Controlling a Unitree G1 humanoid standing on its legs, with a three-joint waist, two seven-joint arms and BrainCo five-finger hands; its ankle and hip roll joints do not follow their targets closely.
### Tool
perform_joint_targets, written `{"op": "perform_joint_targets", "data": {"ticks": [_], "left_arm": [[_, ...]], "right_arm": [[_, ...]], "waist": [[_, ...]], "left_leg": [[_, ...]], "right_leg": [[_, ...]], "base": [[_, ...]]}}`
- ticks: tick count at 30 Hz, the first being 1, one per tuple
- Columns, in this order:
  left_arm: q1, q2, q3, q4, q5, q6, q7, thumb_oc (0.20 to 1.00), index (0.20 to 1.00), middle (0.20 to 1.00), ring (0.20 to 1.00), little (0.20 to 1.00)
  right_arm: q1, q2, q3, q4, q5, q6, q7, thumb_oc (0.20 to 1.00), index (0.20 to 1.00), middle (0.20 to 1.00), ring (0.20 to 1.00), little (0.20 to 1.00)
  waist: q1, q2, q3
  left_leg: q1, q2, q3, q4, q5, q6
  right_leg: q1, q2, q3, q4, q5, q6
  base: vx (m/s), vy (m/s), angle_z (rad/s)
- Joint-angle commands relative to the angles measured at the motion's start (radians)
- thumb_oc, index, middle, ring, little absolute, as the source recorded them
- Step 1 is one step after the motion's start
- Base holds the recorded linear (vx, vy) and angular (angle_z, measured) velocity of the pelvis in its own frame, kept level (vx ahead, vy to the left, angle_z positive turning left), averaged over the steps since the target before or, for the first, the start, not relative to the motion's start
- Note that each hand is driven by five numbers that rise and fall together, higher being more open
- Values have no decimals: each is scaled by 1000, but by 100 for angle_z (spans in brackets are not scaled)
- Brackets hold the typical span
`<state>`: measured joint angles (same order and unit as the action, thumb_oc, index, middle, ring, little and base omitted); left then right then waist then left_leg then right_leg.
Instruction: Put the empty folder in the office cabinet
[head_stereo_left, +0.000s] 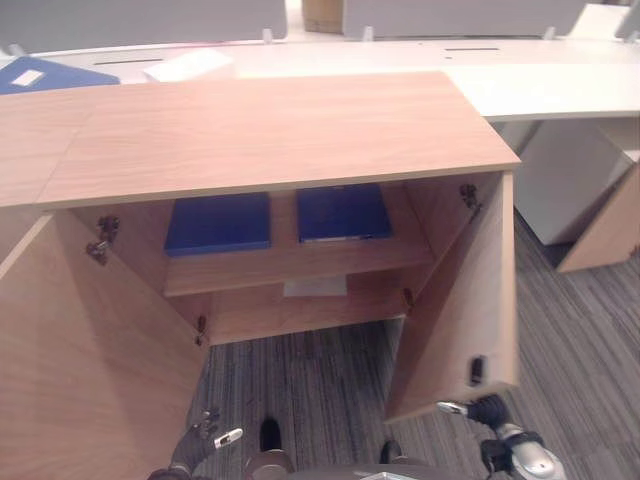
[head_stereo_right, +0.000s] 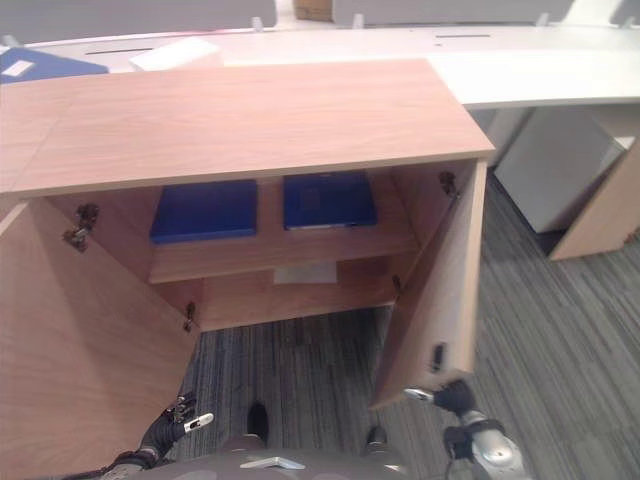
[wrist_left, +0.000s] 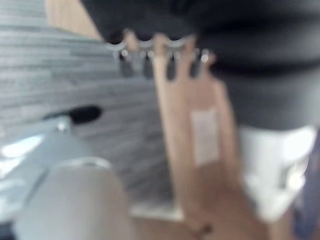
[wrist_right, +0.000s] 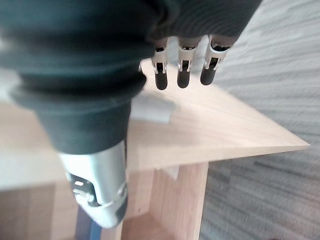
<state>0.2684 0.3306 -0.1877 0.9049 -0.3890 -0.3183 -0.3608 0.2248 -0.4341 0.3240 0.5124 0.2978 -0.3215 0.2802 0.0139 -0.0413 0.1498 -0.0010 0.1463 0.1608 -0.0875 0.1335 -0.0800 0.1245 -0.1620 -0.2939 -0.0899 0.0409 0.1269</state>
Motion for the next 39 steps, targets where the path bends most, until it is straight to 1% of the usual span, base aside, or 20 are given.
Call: {"op": "perform_joint_targets", "data": {"ticks": [1, 5, 6, 8, 10, 11, 12, 14, 16, 18, 20, 22, 24, 25, 26, 27, 30, 32, 35, 39], "left_arm": [[-52, 39, 26, 11, -36, -51, 16, 1000, 1000, 1000, 1000, 1000], [-51, 35, 22, 1, -54, -69, 39, 1000, 1000, 1000, 1000, 1000], [-52, 35, 15, -14, -61, -75, 61, 1000, 1000, 1000, 1000, 1000], [-54, 35, 12, -15, -67, -80, 71, 1000, 1000, 1000, 1000, 1000], [-55, 35, 2, -24, -59, -97, 119, 1000, 1000, 1000, 1000, 1000], [-57, 34, -3, -22, -56, -120, 167, 1000, 1000, 1000, 1000, 1000], [-60, 34, -4, -20, -64, -141, 233, 1000, 1000, 1000, 1000, 1000], [-60, 33, -2, -19, -63, -150, 271, 1000, 1000, 1000, 1000, 1000], [-58, 16, 11, 18, -56, -206, 409, 1000, 1000, 1000, 1000, 1000], [-52, -11, 42, 67, -21, -256, 524, 1000, 1000, 1000, 1000, 1000], [-51, -18, 48, 79, -14, -267, 551, 1000, 1000, 1000, 1000, 1000], [-51, -41, 75, 125, -19, -300, 629, 1000, 1000, 1000, 1000, 1000], [-47, -51, 85, 141, -15, -325, 640, 1000, 1000, 1000, 1000, 1000], [-41, -59, 104, 155, 5, -356, 663, 1000, 1000, 1000, 1000, 1000], [-28, -61, 132, 156, 30, -393, 710, 1000, 1000, 1000, 1000, 1000], [-27, -59, 135, 156, 27, -398, 714, 1000, 1000, 1000, 1000, 1000], [-18, -25, 196, 122, 49, -420, 758, 1000, 1000, 1000, 1000, 1000], [-18, -20, 202, 117, 48, -421, 763, 1000, 1000, 1000, 1000, 1000], [-36, 45, 249, 59, 31, -422, 805, 1000, 1000, 1000, 1000, 1000], [-82, 127, 292, -2, 19, -377, 824, 1000, 1000, 1000, 1000, 1000]], "right_arm": [[-162, -28, -43, -51, -14, -60, 32, 1000, 1000, 1000, 1000, 1000], [-199, -33, 14, -69, -30, -67, 41, 1000, 1000, 1000, 1000, 1000], [-231, -33, 44, -60, -23, -61, 24, 1000, 1000, 1000, 1000, 1000], [-244, -31, 53, -52, -19, -60, 13, 1000, 1000, 1000, 1000, 1000], [-297, -25, 71, -5, 9, -49, -52, 1000, 1000, 1000, 1000, 1000], [-327, -16, 77, 31, 28, -46, -108, 1000, 1000, 1000, 1000, 1000], [-367, 1, 70, 100, 55, -70, -196, 1000, 1000, 1000, 1000, 1000], [-378, 6, 67, 118, 74, -74, -235, 1000, 1000, 1000, 1000, 1000], [-442, 51, 9, 275, 134, -64, -344, 1000, 1000, 1000, 1000, 1000], [-471, 89, -34, 413, 112, -32, -418, 1000, 1000, 1000, 1000, 1000], [-472, 95, -40, 441, 107, -31, -426, 1000, 1000, 1000, 1000, 1000], [-472, 110, -54, 524, 69, -24, -422, 1000, 1000, 1000, 1000, 1000], [-470, 112, -49, 539, 63, -25, -418, 1000, 1000, 1000, 1000, 1000], [-456, 116, -40, 548, 46, -19, -405, 1000, 1000, 1000, 1000, 1000], [-420, 112, -18, 537, -12, -17, -359, 1000, 1000, 1000, 1000, 1000], [-415, 111, -15, 535, -14, -21, -357, 1000, 1000, 1000, 1000, 1000], [-324, 92, 31, 480, -56, -28, -263, 1000, 1000, 1000, 1000, 1000], [-313, 89, 35, 473, -57, -27, -257, 1000, 1000, 1000, 1000, 1000], [-244, 63, 49, 412, -40, -35, -233, 1000, 1000, 1000, 1000, 1000], [-229, 35, 32, 373, 19, -77, -282, 1000, 1000, 1000, 1000, 1000]], "waist": [[33, 12, 39], [63, 9, 41], [84, 10, 43], [91, 9, 40], [122, 12, 41], [137, 14, 39], [160, 17, 37], [167, 18, 37], [204, 20, 34], [236, 21, 40], [243, 21, 42], [268, 14, 51], [275, 10, 55], [286, -2, 63], [295, -20, 75], [295, -22, 76], [290, -52, 95], [288, -54, 97], [269, -76, 123], [252, -97, 169]], "left_leg": [[88, -24, 18, 0, -108, 21], [82, -35, -5, 0, -108, 24], [84, -41, -20, 0, -112, 26], [80, -45, -27, 0, -111, 27], [81, -53, -49, 0, -114, 27], [80, -56, -61, 0, -113, 27], [78, -59, -78, 0, -112, 28], [77, -60, -84, 0, -112, 28], [69, -65, -114, 0, -108, 28], [68, -65, -139, 0, -105, 28], [67, -66, -145, 0, -104, 28], [61, -67, -172, 0, -98, 27], [59, -67, -180, 0, -95, 26], [56, -68, -194, 0, -93, 26], [51, -67, -207, 0, -90, 25], [50, -67, -208, 0, -90, 25], [39, -58, -211, 0, -84, 21], [37, -57, -210, 0, -83, 20], [16, -47, -204, 0, -80, 21], [-20, -37, -197, 4, -79, 24]], "right_leg": [[-7, -15, -28, 3, 14, 10], [1, -21, -46, 3, 14, 13], [11, -22, -57, 3, 11, 13], [11, -24, -61, 3, 11, 12], [24, -26, -76, 3, 9, 13], [29, -28, -85, 3, 9, 12], [37, -30, -98, 3, 6, 11], [39, -30, -102, 3, 6, 11], [47, -28, -118, 3, 3, 7], [59, -25, -128, 3, -1, 2], [62, -24, -132, 3, 0, 2], [71, -22, -149, 4, -1, 0], [75, -21, -154, 5, -1, -1], [80, -17, -163, 6, -1, -1], [83, -12, -174, 8, 0, -1], [83, -12, -174, 8, 0, 0], [78, -8, -180, 14, 2, 5], [76, -8, -180, 15, 3, 5], [51, -5, -168, 26, 2, 8], [7, 2, -141, 39, 3, 6]], "base": [[27, 41, 18], [37, 61, 26], [59, 75, 40], [47, 48, 22], [57, 36, 37], [61, 43, 45], [49, 36, 29], [36, 25, 24], [48, 37, 40], [33, 31, 23], [10, 14, 23], [28, 15, 42], [23, -8, 26], [30, -26, 31], [31, -27, 47], [16, -19, 44], [11, 16, 35], [-7, 37, 3], [-57, 74, -6], [-121, 65, -5]]}}
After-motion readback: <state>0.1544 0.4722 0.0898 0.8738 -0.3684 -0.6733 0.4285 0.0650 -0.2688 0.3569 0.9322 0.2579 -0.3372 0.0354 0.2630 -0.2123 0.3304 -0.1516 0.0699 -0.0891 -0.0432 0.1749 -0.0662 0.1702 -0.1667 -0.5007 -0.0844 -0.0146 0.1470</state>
